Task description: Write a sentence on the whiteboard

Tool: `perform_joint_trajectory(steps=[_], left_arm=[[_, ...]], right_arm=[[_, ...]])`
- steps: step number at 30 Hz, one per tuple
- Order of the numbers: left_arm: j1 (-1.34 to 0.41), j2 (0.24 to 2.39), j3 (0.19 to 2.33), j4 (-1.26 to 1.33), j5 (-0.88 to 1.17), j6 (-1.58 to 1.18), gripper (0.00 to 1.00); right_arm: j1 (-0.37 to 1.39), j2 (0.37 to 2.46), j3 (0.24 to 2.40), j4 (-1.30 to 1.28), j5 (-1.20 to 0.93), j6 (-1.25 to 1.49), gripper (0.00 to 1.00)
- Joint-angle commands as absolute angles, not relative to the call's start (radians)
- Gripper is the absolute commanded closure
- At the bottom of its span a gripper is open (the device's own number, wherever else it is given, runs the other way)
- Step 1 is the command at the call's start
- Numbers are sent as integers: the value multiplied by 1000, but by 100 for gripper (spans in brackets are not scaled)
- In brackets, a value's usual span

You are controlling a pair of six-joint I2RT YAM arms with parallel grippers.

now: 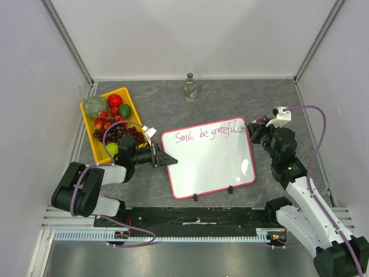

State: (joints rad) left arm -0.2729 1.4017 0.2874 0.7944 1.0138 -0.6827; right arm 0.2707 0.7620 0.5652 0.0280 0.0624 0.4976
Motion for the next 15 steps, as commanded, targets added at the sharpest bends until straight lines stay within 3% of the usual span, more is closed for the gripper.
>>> perform_joint_trajectory(steps=[1, 15], left_arm=[[-287, 1411, 268, 764, 963, -578, 98], [-287, 1411, 268, 765, 963, -578, 98]], right_arm=[[264, 775, 633, 20, 101, 469, 100], [261, 712, 673, 11, 86, 509, 100]])
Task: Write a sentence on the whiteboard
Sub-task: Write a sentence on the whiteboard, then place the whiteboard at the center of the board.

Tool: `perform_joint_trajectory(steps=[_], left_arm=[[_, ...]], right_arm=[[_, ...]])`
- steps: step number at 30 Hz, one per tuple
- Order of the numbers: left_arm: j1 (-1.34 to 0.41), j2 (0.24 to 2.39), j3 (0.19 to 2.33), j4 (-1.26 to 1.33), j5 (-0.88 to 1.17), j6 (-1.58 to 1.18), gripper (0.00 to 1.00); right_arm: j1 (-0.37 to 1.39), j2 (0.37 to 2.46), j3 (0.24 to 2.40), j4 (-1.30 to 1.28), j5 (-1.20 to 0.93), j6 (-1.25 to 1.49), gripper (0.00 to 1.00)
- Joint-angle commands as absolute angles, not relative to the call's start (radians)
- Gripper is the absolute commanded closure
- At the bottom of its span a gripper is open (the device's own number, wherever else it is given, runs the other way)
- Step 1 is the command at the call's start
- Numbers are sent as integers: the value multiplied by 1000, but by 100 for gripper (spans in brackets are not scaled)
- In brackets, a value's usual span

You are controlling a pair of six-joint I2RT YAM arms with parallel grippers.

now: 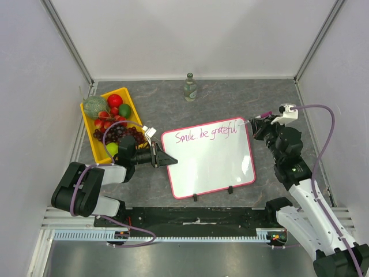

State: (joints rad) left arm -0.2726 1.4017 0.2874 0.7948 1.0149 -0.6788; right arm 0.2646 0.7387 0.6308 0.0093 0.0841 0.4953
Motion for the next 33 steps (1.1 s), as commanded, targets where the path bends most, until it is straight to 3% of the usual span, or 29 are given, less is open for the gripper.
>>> perform_joint_trajectory(steps=[1, 18, 33], left_arm=[[-287, 1410, 268, 765, 965, -578, 98], [-285, 1393, 262, 764, 960, -578, 95], [-285, 1233, 224, 706, 896, -540, 47]], right_arm=[[261, 710, 673, 8, 86, 511, 100], [261, 693, 634, -32, 3, 535, 100], [261, 618, 586, -152, -173, 586, 100]])
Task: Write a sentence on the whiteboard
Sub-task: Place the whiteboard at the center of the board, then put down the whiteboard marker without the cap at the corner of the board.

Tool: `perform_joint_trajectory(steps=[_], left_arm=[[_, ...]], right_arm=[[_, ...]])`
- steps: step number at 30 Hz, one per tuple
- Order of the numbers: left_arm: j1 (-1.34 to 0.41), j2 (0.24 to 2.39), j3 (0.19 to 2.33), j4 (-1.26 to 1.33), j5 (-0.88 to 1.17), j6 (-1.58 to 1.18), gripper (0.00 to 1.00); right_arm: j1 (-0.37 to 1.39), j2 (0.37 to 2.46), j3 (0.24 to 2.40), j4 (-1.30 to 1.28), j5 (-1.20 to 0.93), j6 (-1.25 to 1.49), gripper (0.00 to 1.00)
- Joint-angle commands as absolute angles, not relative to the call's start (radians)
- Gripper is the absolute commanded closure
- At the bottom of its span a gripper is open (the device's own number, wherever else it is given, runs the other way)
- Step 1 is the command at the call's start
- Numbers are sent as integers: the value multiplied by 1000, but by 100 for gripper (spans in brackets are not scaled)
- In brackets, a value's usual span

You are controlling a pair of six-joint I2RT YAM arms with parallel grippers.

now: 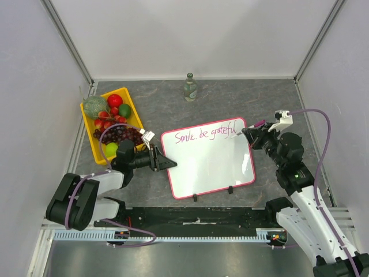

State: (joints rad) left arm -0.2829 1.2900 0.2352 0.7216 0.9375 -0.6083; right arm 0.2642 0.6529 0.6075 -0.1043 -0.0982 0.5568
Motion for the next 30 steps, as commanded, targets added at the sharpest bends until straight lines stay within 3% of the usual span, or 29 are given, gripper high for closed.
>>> perform_joint_trajectory(steps=[1, 9, 19, 30], left_arm=[[-287, 1220, 219, 704, 890, -535, 43], [-287, 1080, 184, 644, 810, -509, 11], [-285, 927, 155, 568, 712, -485, 6], [-287, 928, 156, 561, 710, -483, 6]], right_arm=[[261, 611, 583, -162, -185, 587, 100], [259, 539, 565, -284, -279, 633, 100], [261, 445, 479, -405, -413, 749, 100], [261, 411, 413, -546, -518, 778, 100]])
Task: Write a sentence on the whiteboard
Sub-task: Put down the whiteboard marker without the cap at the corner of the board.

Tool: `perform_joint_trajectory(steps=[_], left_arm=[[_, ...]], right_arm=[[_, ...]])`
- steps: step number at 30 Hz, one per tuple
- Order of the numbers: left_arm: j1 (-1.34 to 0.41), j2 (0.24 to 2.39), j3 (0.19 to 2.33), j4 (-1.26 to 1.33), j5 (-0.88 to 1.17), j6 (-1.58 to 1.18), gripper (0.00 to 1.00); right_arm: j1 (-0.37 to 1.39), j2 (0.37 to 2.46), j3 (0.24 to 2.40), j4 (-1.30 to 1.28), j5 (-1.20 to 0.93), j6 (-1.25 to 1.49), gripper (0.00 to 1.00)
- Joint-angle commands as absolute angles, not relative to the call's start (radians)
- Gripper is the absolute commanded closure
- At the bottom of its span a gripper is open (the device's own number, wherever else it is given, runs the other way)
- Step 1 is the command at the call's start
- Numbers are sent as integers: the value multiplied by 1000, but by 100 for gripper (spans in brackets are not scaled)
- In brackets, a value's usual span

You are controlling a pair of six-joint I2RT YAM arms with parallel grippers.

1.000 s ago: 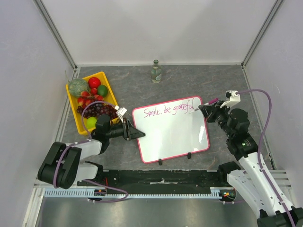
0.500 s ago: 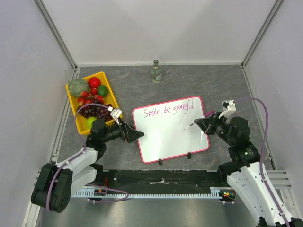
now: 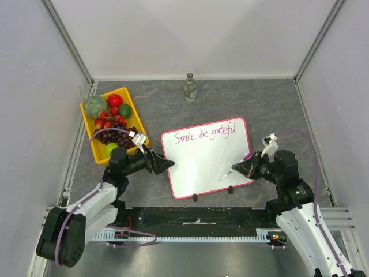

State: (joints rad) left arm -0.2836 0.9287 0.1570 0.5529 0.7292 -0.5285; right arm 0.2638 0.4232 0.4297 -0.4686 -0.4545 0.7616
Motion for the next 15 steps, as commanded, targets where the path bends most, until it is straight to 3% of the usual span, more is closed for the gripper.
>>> perform_joint_trajectory(steps=[1, 15], left_arm=[[-287, 928, 156, 561, 709, -483, 6], [-287, 946, 160, 568, 713, -483, 6]], right_arm=[[262, 408, 408, -558, -523, 776, 100], [262, 207, 302, -756, -558, 842, 96]])
